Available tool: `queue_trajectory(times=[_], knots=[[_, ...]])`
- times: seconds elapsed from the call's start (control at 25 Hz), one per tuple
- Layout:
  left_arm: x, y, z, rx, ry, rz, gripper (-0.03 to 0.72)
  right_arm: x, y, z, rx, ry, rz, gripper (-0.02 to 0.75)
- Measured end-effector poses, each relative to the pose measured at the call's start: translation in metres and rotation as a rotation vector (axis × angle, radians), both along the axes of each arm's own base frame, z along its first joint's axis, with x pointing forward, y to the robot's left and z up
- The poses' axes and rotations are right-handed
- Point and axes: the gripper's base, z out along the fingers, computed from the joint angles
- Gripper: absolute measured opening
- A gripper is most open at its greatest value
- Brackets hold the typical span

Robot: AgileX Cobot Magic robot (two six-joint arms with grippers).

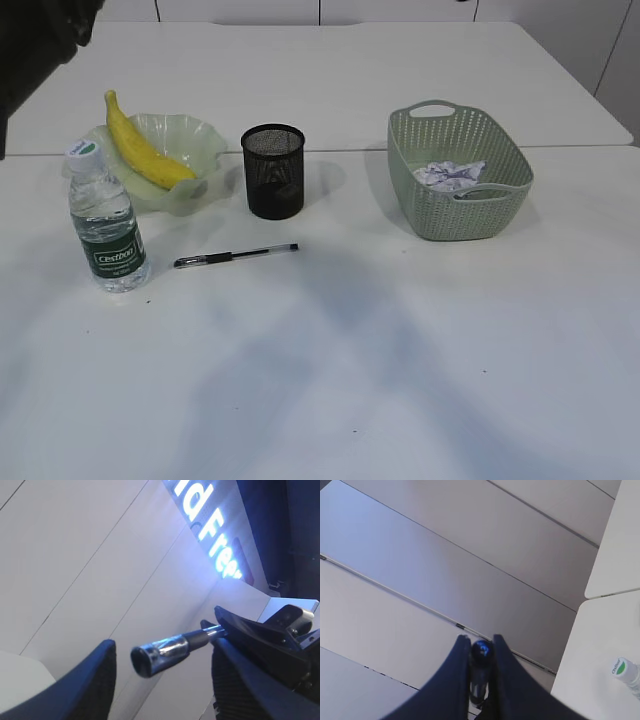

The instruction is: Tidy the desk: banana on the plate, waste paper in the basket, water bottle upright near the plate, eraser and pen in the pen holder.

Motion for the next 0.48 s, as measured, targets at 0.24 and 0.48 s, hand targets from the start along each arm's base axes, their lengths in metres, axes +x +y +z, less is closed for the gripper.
queue_trajectory(times=[0.24,0.48], knots=[[0.001,0.001,0.001,-0.012,0.003,0.006,0.433,0.0,0.0,0.0,-0.001,-0.002,0.002,0.044],[0.004,-0.001,0.013,-0.038,-0.029,0.008,0.403,0.0,0.0,0.0,-0.002,-0.003,0.002,0.044]])
